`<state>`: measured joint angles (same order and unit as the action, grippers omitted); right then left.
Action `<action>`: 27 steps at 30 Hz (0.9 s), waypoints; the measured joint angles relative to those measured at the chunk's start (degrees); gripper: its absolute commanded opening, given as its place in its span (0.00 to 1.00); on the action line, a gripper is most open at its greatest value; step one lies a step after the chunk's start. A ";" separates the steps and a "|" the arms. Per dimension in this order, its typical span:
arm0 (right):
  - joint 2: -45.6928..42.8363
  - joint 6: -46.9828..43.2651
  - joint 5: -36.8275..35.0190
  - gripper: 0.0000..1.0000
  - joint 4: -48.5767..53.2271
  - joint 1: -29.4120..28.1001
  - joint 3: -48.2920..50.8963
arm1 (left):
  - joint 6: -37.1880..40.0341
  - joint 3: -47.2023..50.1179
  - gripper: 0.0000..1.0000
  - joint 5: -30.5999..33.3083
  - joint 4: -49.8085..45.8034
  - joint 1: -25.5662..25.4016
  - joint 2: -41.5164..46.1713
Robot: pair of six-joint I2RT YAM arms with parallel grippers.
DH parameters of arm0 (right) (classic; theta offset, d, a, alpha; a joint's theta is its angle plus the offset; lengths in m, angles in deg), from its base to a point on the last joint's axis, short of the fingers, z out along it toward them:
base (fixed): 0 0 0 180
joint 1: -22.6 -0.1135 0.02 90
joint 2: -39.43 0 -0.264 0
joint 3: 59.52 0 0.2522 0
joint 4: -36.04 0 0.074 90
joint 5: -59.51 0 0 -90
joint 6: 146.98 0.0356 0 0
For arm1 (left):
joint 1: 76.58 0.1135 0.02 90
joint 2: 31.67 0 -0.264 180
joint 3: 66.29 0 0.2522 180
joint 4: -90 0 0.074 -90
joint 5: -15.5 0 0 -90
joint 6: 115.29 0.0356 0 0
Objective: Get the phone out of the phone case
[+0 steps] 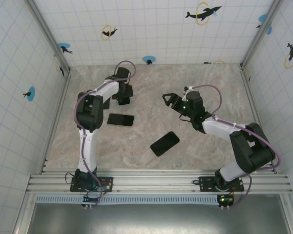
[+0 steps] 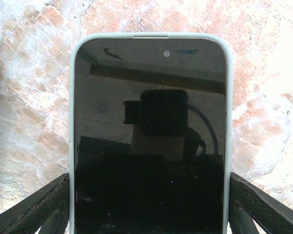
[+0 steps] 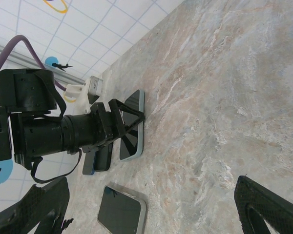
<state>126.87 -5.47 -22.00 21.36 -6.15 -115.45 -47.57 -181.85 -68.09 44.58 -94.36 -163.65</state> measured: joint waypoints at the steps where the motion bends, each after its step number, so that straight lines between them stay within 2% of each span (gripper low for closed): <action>1: 0.00 0.04 0.00 0.89 0.00 0.00 0.04 | -0.02 -0.09 0.72 0.00 -0.07 0.00 -0.02; 3: 0.00 0.09 0.09 0.89 -0.04 0.04 0.04 | 0.31 -0.63 0.63 -0.07 -0.68 0.02 -0.26; 8: 0.00 0.17 0.24 0.89 -0.11 0.35 0.09 | 0.17 -1.95 0.50 -0.87 -2.12 0.26 -0.57; 19: 0.11 2.97 3.34 0.84 -4.79 0.04 0.79 | -0.74 -4.63 0.50 -2.58 -9.33 0.70 0.76; 27: 5.95 4.39 7.50 0.76 -7.65 -3.04 -1.60 | -3.39 -4.63 0.50 -4.72 -11.43 -1.81 9.42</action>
<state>132.82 -1.08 -14.50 13.71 -9.19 -117.05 -50.96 -186.48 -72.81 33.15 -96.17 -154.23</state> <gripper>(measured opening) 0.780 0.756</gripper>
